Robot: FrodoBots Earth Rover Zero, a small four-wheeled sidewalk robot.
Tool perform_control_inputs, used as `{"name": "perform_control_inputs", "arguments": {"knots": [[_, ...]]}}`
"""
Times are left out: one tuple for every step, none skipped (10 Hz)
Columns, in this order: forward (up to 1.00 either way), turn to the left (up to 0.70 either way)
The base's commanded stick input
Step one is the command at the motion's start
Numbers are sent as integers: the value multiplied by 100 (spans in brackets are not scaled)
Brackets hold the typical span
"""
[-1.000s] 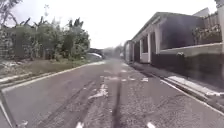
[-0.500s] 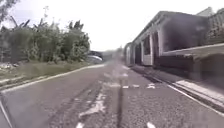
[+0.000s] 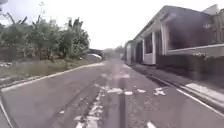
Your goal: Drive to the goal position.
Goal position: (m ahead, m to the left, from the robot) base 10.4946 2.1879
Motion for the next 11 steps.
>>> {"name": "perform_control_inputs", "arguments": {"knots": [[100,0],[100,0],[100,0],[100,0],[100,0],[100,0],[100,0],[100,0],[100,0],[100,0],[100,0]]}}
